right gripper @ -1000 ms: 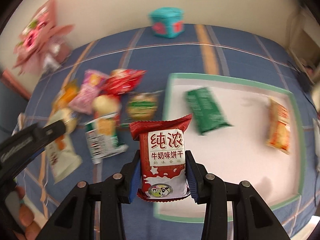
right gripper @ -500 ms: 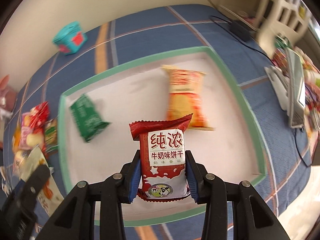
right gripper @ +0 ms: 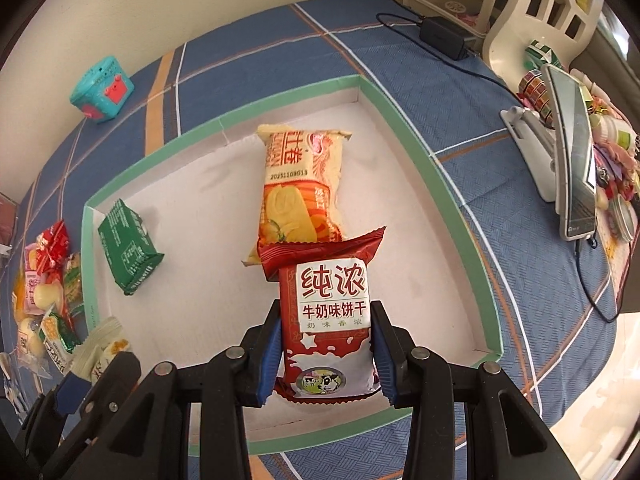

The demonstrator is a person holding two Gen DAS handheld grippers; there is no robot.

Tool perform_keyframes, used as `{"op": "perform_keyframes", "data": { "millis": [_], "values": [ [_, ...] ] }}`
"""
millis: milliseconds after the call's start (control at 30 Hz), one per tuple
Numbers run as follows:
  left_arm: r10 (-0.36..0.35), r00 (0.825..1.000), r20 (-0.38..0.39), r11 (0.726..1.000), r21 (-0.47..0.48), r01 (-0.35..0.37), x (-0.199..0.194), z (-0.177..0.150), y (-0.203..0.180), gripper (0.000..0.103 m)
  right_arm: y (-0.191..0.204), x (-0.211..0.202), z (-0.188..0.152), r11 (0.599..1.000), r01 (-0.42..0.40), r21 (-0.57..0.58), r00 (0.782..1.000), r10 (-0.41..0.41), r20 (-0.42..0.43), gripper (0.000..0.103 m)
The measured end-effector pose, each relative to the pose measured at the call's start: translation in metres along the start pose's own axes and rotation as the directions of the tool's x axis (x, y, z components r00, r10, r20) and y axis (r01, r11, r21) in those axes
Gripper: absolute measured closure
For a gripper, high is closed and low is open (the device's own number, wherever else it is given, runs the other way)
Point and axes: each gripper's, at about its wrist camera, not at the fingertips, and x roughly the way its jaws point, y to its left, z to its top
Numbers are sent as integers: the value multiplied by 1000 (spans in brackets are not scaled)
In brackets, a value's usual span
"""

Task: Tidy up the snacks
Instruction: 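Carry both packs into the white tray and open both grippers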

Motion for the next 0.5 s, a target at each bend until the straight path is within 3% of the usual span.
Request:
{"op": "perform_keyframes", "data": {
  "millis": [367, 500],
  "values": [
    [13, 999, -48, 1000, 16, -13, 21, -2, -3, 52, 1, 11, -2, 1000, 8, 2, 999, -8, -35, 61],
    [19, 999, -41, 1000, 24, -18, 22, -2, -6, 47, 2, 11, 0, 1000, 10, -3, 999, -10, -33, 60]
  ]
}}
